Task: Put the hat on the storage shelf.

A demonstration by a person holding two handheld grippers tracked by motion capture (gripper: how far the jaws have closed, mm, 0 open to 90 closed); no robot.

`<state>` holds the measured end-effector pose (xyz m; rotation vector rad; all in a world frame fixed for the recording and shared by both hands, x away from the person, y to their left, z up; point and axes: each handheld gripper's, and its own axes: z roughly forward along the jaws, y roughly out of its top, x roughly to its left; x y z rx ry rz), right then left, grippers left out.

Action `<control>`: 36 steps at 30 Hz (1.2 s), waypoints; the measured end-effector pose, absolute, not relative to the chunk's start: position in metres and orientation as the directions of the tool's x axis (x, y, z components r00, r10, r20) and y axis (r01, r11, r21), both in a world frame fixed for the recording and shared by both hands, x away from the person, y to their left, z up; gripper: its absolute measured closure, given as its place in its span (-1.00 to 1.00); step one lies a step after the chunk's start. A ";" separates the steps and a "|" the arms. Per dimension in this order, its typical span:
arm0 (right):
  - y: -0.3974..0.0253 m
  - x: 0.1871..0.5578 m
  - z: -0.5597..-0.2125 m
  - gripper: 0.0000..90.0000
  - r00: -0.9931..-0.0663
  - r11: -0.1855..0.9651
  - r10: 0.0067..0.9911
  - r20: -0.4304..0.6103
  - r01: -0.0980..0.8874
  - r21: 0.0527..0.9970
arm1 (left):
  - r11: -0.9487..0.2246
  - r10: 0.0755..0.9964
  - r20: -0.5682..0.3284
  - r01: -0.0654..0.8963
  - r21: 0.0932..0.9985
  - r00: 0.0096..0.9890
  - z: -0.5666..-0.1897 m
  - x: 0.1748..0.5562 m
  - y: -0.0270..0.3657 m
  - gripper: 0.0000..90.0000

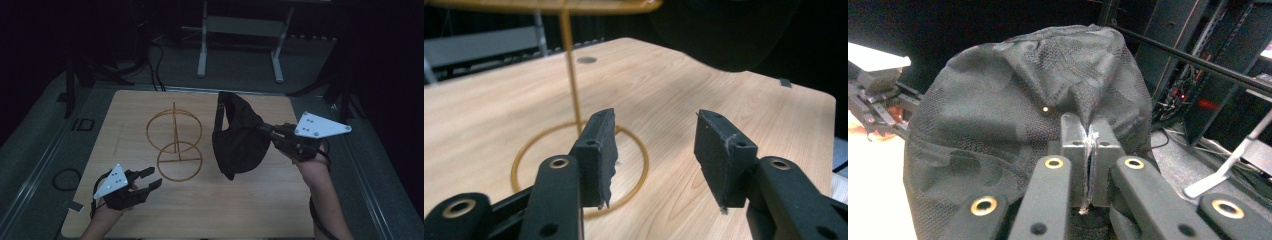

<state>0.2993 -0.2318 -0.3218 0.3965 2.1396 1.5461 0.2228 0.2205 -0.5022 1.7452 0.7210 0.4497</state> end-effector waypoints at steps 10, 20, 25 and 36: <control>-0.207 0.319 -0.312 0.97 -0.861 0.348 0.462 -0.210 -0.042 0.937 | -0.148 0.734 -0.080 0.274 0.950 0.674 -0.535 0.214 0.240 -0.56; -0.176 0.341 -0.302 0.97 -0.877 0.356 0.437 -0.200 -0.035 0.934 | -0.117 0.859 -0.057 0.302 0.946 0.509 -0.549 0.207 0.259 -0.94; -0.157 0.351 -0.300 0.96 -0.889 0.372 0.415 -0.192 -0.027 0.928 | -0.111 0.870 -0.058 0.310 0.944 0.489 -0.552 0.207 0.263 -0.94; -0.113 0.364 -0.296 0.96 -0.908 0.419 0.370 -0.197 -0.026 0.908 | -0.081 0.884 -0.075 0.311 0.947 0.461 -0.556 0.209 0.267 -0.94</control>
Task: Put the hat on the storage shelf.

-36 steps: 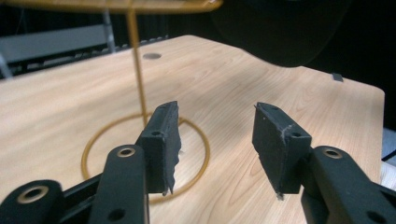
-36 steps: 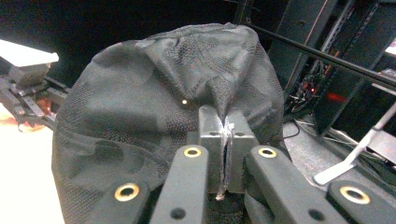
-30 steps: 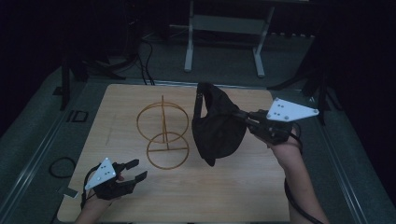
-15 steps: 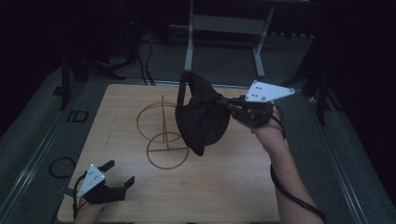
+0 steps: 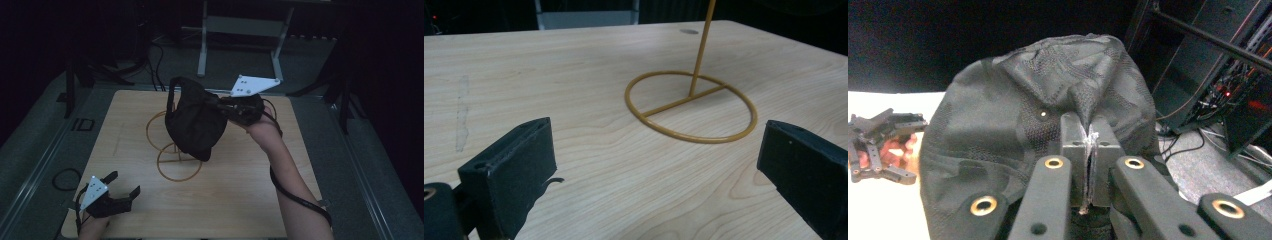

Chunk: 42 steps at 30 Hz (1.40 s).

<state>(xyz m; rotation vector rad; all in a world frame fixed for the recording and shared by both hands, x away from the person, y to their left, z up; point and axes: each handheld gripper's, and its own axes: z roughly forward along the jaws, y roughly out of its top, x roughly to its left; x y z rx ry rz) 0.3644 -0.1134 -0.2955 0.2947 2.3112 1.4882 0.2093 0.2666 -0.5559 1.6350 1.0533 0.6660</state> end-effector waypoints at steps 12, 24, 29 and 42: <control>-0.082 0.376 -0.319 0.96 -0.929 0.478 0.334 -0.159 0.022 0.878 | -0.067 0.883 -0.091 0.316 0.946 0.460 -0.557 0.209 0.267 -0.94; -0.063 0.383 -0.332 0.94 -0.938 0.491 0.327 -0.113 0.067 0.868 | -0.061 0.886 -0.095 0.318 0.946 0.454 -0.559 0.209 0.266 -0.94; -0.059 0.386 -0.337 0.88 -0.940 0.492 0.326 -0.099 0.079 0.867 | -0.057 0.885 -0.099 0.318 0.946 0.454 -0.559 0.209 0.267 -0.93; -0.053 0.386 -0.339 0.25 -0.956 0.511 0.285 -0.065 0.094 0.854 | -0.053 0.882 -0.107 0.322 0.945 0.459 -0.559 0.209 0.267 -0.91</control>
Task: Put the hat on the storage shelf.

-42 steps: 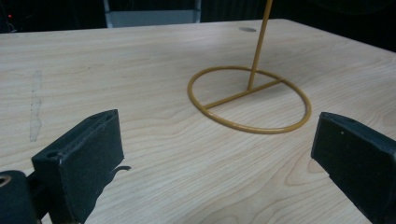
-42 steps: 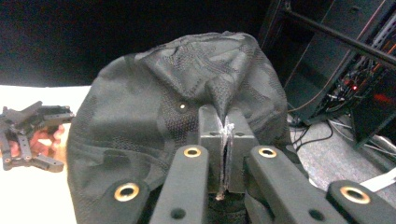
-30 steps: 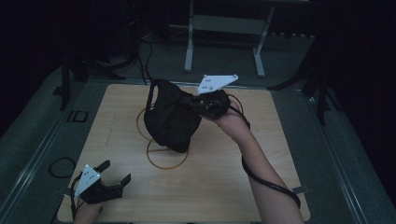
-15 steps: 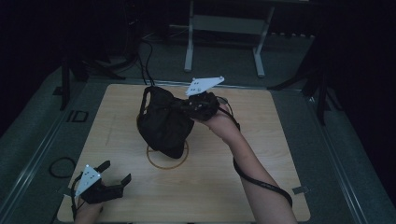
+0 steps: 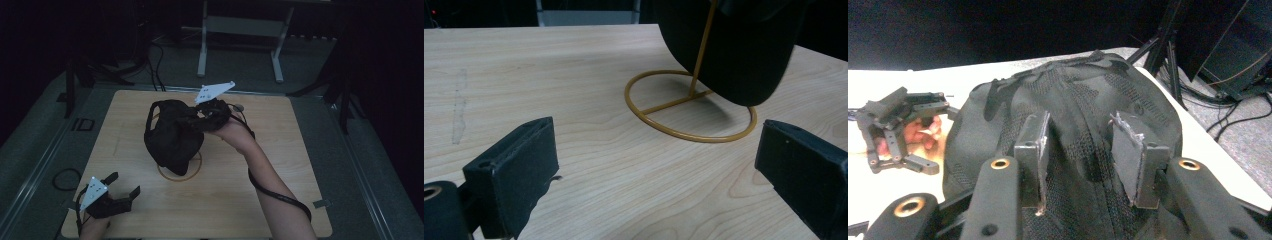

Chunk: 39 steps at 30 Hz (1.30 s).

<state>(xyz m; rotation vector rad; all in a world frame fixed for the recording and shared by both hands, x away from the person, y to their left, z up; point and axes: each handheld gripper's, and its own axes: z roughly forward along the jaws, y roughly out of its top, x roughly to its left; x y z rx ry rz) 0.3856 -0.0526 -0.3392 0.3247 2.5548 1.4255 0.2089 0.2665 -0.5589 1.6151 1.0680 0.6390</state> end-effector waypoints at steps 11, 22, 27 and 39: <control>-0.061 0.384 -0.339 0.04 -0.951 0.490 0.305 -0.051 0.111 0.865 | -0.039 0.886 -0.114 0.319 0.947 0.449 -0.558 0.208 0.268 -0.91; -0.081 0.384 -0.344 -0.27 -0.942 0.466 0.334 -0.032 0.136 0.874 | -0.049 0.884 -0.109 0.322 0.945 0.455 -0.559 0.209 0.265 -0.91; -0.089 0.384 -0.346 -0.41 -0.939 0.453 0.344 -0.021 0.146 0.879 | -0.053 0.886 -0.105 0.323 0.945 0.453 -0.559 0.209 0.266 -0.91; -0.117 0.384 -0.359 -0.70 -0.922 0.432 0.388 -0.001 0.181 0.884 | -0.057 0.886 -0.101 0.323 0.945 0.453 -0.559 0.209 0.265 -0.91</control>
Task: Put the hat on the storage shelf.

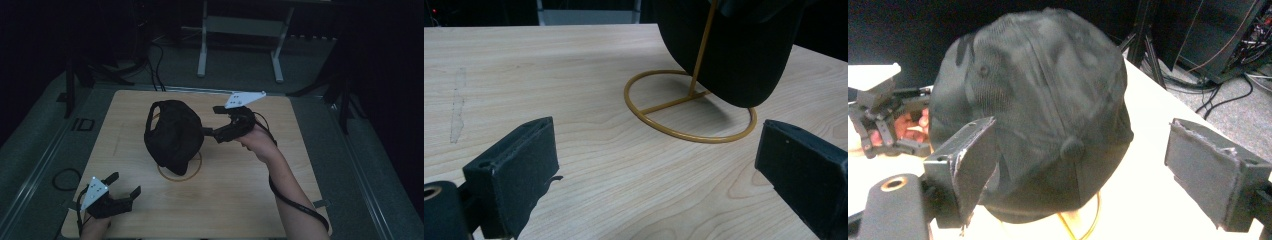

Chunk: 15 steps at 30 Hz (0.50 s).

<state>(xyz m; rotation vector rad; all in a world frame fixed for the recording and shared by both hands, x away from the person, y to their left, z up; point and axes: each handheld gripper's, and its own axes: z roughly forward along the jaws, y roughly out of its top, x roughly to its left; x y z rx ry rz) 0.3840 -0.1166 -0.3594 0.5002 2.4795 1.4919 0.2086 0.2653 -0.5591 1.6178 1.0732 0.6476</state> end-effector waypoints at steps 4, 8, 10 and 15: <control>-0.122 0.383 -0.365 -0.70 -0.920 0.430 0.391 0.008 0.191 0.882 | -0.059 0.886 -0.100 0.323 0.945 0.454 -0.559 0.209 0.265 -0.91; -0.130 0.382 -0.376 -0.70 -0.914 0.431 0.405 0.004 0.195 0.881 | -0.060 0.886 -0.098 0.323 0.945 0.453 -0.559 0.209 0.265 -0.91; -0.133 0.382 -0.380 -0.70 -0.911 0.433 0.412 0.002 0.198 0.879 | -0.057 0.887 -0.101 0.323 0.945 0.452 -0.559 0.208 0.265 -0.91; -0.140 0.384 -0.391 -0.69 -0.900 0.439 0.435 -0.003 0.209 0.874 | -0.058 0.886 -0.099 0.321 0.945 0.452 -0.559 0.208 0.265 -0.91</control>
